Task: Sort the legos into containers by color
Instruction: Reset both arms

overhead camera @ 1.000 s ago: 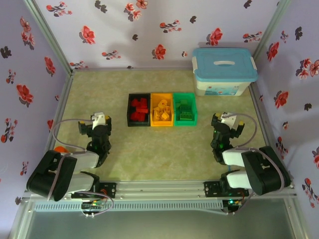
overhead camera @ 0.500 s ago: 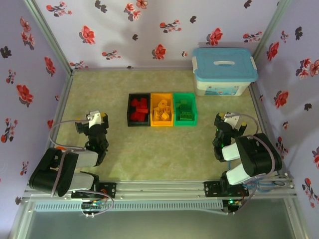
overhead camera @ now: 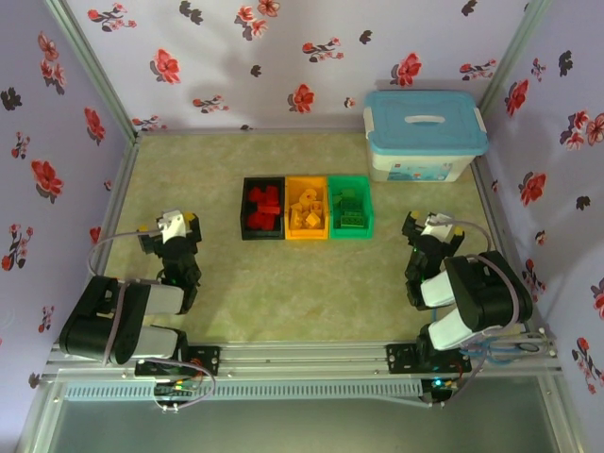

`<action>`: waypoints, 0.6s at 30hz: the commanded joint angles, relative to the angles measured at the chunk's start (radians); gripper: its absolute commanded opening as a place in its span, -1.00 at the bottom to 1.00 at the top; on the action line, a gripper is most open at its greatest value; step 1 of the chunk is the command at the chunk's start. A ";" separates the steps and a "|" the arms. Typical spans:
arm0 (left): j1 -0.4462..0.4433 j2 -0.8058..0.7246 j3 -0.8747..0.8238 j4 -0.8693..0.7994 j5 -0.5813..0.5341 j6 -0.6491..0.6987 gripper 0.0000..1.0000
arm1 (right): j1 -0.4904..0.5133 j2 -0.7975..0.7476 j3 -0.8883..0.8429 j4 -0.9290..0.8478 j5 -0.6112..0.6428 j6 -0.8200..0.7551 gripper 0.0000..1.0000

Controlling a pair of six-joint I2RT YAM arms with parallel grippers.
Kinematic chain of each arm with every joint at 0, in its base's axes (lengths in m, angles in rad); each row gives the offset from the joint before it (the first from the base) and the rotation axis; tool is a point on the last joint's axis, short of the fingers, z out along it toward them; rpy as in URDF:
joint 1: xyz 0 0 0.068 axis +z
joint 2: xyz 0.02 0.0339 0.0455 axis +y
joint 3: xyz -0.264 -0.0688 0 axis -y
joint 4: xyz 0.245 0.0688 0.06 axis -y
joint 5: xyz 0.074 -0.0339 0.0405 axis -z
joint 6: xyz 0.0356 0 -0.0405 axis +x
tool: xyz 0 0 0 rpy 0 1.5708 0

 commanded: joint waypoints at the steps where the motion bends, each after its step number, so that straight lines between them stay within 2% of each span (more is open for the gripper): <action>1: 0.009 0.003 -0.008 0.059 0.016 -0.018 0.99 | -0.005 0.041 0.025 0.009 -0.125 -0.038 0.99; 2: 0.010 0.004 -0.009 0.058 0.021 -0.015 0.99 | -0.002 0.087 0.035 0.051 -0.127 -0.061 0.99; 4: 0.011 0.010 -0.014 0.065 0.043 -0.020 0.99 | -0.001 0.082 0.049 0.030 -0.109 -0.052 0.99; 6: 0.042 0.079 -0.031 0.152 0.111 -0.036 0.99 | -0.003 0.059 0.053 -0.017 -0.112 -0.042 0.99; 8: 0.083 0.150 0.009 0.155 0.149 -0.056 0.99 | -0.003 0.078 0.049 0.021 -0.109 -0.051 0.99; 10: 0.073 0.152 0.041 0.108 0.158 -0.028 0.99 | -0.002 0.092 0.046 0.047 -0.109 -0.056 0.99; 12: 0.052 0.161 0.034 0.128 0.165 -0.003 0.99 | -0.003 0.082 0.049 0.026 -0.109 -0.053 0.99; 18: 0.041 0.189 0.028 0.140 0.330 0.068 0.99 | -0.003 0.076 0.060 0.000 -0.108 -0.051 0.99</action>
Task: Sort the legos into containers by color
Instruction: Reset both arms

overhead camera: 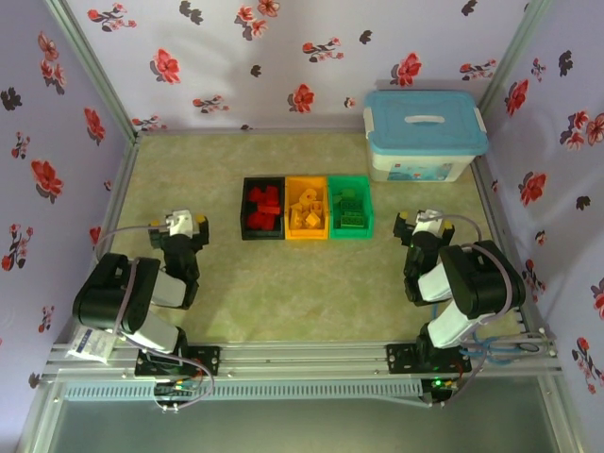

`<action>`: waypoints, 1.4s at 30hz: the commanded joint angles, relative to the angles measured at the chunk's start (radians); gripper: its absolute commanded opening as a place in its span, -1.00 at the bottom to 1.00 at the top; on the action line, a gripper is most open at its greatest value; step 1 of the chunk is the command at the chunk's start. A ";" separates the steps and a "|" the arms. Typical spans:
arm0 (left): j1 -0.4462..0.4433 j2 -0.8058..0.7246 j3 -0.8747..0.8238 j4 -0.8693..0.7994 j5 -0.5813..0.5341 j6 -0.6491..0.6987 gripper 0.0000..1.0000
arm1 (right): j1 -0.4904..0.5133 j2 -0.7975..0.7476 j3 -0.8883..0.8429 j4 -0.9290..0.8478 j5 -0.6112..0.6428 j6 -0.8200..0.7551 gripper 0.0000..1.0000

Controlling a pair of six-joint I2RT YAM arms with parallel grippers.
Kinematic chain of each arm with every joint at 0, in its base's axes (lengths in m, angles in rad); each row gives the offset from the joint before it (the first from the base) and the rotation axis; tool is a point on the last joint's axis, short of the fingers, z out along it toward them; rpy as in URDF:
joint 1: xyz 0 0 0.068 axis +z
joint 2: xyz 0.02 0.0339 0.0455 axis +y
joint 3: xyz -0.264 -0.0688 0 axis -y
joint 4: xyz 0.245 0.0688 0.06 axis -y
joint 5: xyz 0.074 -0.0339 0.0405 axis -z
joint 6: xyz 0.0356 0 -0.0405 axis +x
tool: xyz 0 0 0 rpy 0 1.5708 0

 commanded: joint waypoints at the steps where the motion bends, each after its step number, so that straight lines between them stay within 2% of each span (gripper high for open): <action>1: -0.004 0.010 -0.001 0.052 0.154 0.068 0.99 | -0.004 -0.006 0.028 -0.013 -0.001 -0.012 0.99; 3: 0.001 0.008 -0.006 0.053 0.178 0.070 0.99 | -0.026 -0.026 0.072 -0.112 -0.002 0.013 0.99; 5: 0.015 0.008 0.000 0.045 0.196 0.063 0.99 | -0.060 -0.054 0.169 -0.345 -0.012 0.066 0.98; 6: 0.034 0.019 -0.001 0.045 0.234 0.054 0.99 | -0.104 -0.055 0.206 -0.425 -0.083 0.101 0.98; 7: 0.053 0.052 0.008 0.062 0.279 0.046 1.00 | -0.140 -0.059 0.204 -0.428 -0.129 0.125 0.98; 9: 0.075 0.036 0.040 -0.010 0.284 0.023 0.99 | -0.140 -0.060 0.200 -0.420 -0.153 0.121 0.98; 11: 0.096 0.020 0.090 -0.115 0.283 -0.001 0.99 | -0.139 -0.059 0.199 -0.415 -0.153 0.121 0.98; 13: 0.132 0.010 0.188 -0.294 0.283 -0.049 1.00 | -0.138 -0.061 0.198 -0.417 -0.152 0.120 0.98; 15: 0.200 0.003 0.238 -0.404 0.359 -0.110 1.00 | -0.132 -0.061 0.197 -0.415 -0.150 0.112 0.98; 22: 0.202 0.005 0.232 -0.390 0.369 -0.109 1.00 | -0.100 -0.058 0.178 -0.372 -0.113 0.077 0.98; 25: 0.202 0.005 0.231 -0.390 0.369 -0.110 1.00 | -0.118 -0.054 0.198 -0.407 -0.075 0.121 0.98; 42: 0.200 0.006 0.233 -0.390 0.369 -0.107 1.00 | -0.132 -0.061 0.188 -0.400 -0.091 0.132 0.98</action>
